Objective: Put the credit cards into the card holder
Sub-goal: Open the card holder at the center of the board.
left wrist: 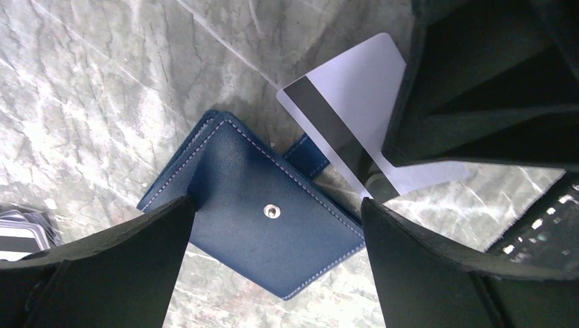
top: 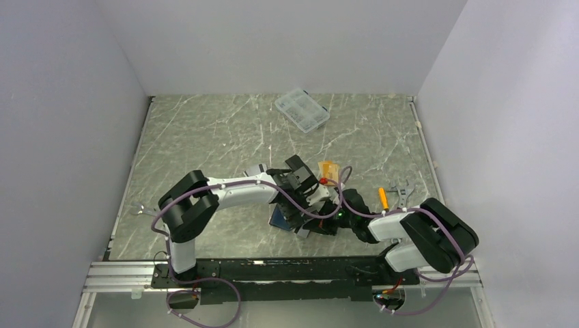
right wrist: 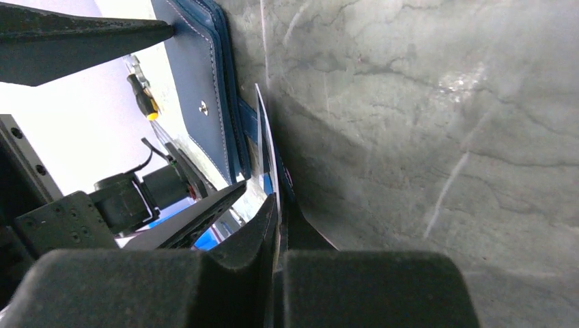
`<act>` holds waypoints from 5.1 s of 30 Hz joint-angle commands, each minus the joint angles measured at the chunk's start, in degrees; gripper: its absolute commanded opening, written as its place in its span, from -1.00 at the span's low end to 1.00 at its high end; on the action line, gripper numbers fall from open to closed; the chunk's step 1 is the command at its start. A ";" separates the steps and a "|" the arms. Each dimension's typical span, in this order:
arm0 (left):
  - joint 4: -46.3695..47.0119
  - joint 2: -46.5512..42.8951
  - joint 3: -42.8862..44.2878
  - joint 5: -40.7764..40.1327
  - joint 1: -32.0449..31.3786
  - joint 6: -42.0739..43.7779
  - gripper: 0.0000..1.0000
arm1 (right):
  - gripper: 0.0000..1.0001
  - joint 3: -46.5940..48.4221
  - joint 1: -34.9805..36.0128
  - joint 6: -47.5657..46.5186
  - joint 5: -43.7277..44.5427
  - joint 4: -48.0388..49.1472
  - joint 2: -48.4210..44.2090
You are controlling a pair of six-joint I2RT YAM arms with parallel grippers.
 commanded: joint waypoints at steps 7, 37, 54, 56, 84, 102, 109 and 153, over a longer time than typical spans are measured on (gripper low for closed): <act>-1.58 3.03 2.59 -11.27 -2.60 0.68 0.99 | -1.00 -5.13 -1.70 -1.73 9.02 -9.99 -1.84; -4.26 -8.96 -0.16 -2.83 11.67 0.15 0.69 | -1.00 -4.78 -2.09 -1.85 8.95 -9.16 1.77; -5.74 -3.60 0.15 24.42 17.06 -1.02 -0.55 | -1.00 -2.63 -2.05 -8.19 7.99 -18.18 -14.86; -5.54 -3.29 -0.15 24.62 17.10 -1.36 -0.55 | -1.00 -2.83 -2.03 -9.18 6.91 -17.89 -17.50; -6.14 -2.24 -0.32 27.02 21.21 -2.48 -0.58 | -1.00 4.60 7.62 -16.74 0.72 -8.43 -9.80; -5.92 -3.19 -0.73 27.06 21.15 -2.21 -0.59 | -1.00 4.99 7.70 -15.86 0.22 -6.19 -4.53; -5.90 -3.38 -0.72 27.21 21.18 -2.21 -0.59 | -1.00 3.89 7.65 -14.98 0.16 -5.21 -4.53; -6.78 -4.58 -0.64 30.66 21.21 -0.71 -0.59 | -1.00 11.71 6.20 -20.06 -2.08 -7.95 2.04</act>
